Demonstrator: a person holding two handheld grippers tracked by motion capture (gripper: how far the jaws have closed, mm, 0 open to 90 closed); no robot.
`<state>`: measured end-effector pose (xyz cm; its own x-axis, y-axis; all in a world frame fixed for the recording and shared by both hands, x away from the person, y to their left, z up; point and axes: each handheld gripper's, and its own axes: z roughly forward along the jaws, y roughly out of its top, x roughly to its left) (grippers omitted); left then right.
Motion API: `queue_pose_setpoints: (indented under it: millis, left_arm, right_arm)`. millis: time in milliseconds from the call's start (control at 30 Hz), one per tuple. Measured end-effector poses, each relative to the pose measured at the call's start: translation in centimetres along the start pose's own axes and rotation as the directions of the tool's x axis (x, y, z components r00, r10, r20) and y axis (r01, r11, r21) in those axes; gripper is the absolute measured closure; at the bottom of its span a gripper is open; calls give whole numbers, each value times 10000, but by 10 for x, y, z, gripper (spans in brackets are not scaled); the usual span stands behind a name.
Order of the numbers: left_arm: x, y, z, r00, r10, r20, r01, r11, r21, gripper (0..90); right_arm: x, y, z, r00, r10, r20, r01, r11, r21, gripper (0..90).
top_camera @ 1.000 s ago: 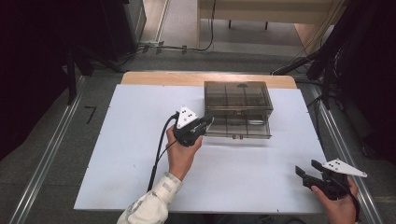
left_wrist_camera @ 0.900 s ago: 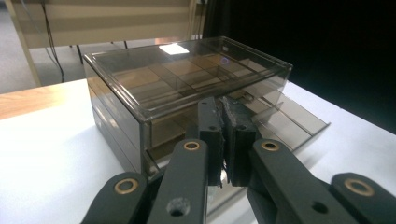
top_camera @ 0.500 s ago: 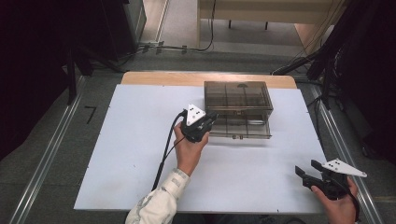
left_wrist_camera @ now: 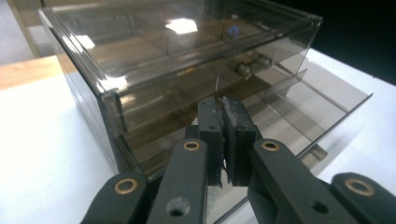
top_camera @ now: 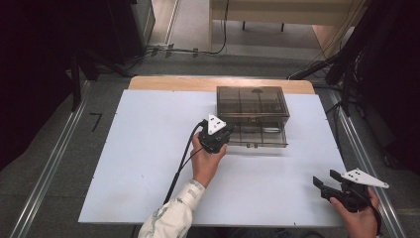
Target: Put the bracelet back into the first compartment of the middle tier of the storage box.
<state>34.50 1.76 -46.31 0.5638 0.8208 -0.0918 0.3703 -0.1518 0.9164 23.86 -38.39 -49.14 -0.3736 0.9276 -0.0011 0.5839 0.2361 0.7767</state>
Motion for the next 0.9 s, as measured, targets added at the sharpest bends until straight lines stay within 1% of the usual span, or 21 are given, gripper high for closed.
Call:
queue_pose_setpoints:
  millis: [133, 367, 500, 600, 700, 800, 867, 900]
  left_arm:
    - [0, -2, 4, 9999, -131, 40, 130, 9998, 122, 876]
    - [-2, -3, 7, 9998, -124, 137, 120, 9996, 257, 856]
    - [-2, -4, 8, 9999, -75, 130, 70, 9993, 375, 785]
    - [-3, -5, 8, 9998, -135, 131, 129, 9991, 414, 749]
    - [-3, -6, 8, 9997, -201, 158, 195, 9992, 342, 663]
    - [-4, -6, 7, 9997, -174, 147, 169, 9992, 359, 654]
    - [-3, -6, 7, 9996, -220, 180, 213, 9990, 381, 596]
    - [-4, -6, 6, 9996, -192, 188, 184, 9991, 382, 585]
  right_arm:
    - [0, 0, 0, 10000, -8, -6, 8, 10000, -10, 286]
    - [0, 0, 0, 10000, -4, -7, 4, 10000, 1, 286]
    - [0, 0, 0, 10000, 1, -8, -1, 10000, 20, 286]
    - [0, 0, 1, 10000, -17, 7, 17, 10000, 31, 286]
    - [1, 0, 1, 10000, -28, 15, 28, 10000, 47, 286]
    - [1, 1, 2, 10000, -67, -5, 67, 10000, 61, 287]
    - [3, 1, 2, 10000, -63, -16, 63, 10000, 75, 286]
    - [3, 2, 2, 10000, -84, -16, 84, 9999, 64, 286]
